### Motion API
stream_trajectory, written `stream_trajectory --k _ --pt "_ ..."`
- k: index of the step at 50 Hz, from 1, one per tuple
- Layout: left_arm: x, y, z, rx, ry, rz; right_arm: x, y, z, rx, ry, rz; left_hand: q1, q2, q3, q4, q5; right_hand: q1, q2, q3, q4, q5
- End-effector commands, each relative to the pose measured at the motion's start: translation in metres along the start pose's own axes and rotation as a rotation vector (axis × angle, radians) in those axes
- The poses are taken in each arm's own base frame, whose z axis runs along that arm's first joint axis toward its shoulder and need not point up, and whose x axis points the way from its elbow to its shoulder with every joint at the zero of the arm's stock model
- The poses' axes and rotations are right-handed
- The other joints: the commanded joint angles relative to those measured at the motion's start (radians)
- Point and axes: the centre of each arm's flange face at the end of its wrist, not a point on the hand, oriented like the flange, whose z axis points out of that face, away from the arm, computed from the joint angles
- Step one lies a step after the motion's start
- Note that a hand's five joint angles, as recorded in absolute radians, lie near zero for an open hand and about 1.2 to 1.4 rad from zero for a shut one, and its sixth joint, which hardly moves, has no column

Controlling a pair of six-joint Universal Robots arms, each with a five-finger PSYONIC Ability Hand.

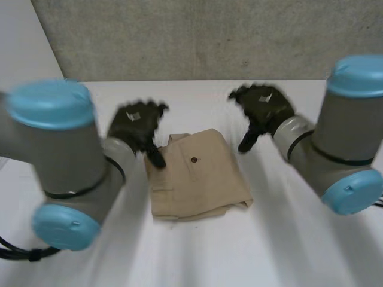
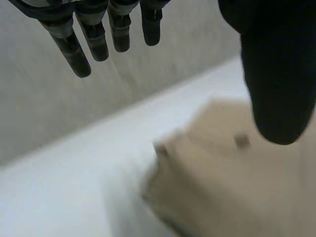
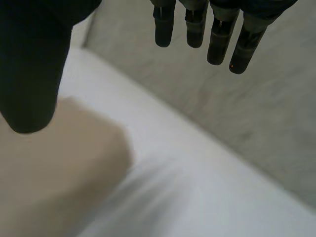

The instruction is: Fold the shorts.

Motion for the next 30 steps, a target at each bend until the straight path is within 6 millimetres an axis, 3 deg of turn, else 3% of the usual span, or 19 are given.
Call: stream_trajectory --k 1,5,8,16,30 --pt "-0.052 -0.091 -0.036 0.264 -0.134 -0.058 0.041 -0.067 -0.039 0.208 0.317 0.040 0.031 0.008 0.020 -0.001 -0.022 -0.003 -0.042 -0.039 -0.056 -0.066" --pt "-0.084 -0.108 -0.047 0.279 -0.193 -0.069 0.059 -0.084 -0.057 0.237 0.383 0.041 0.031 0.009 0.020 0.000 -0.022 -0.003 -0.042 -0.039 -0.056 -0.066" --pt "-0.091 -0.113 -0.053 0.257 -0.162 -0.100 0.070 -0.085 -0.063 0.206 0.384 0.040 0.031 0.009 0.020 0.000 -0.022 -0.003 -0.042 -0.039 -0.056 -0.066" --pt "-0.091 -0.115 -0.058 0.207 -0.083 -0.193 0.076 -0.082 -0.066 0.157 0.334 0.054 0.022 0.000 0.012 -0.009 -0.031 -0.003 -0.042 -0.039 -0.056 -0.066" --pt "-0.089 -0.103 -0.054 0.167 -0.078 -0.190 0.071 -0.082 -0.069 0.160 0.299 0.049 0.001 -0.022 -0.010 -0.031 -0.052 -0.003 -0.042 -0.039 -0.056 -0.066"
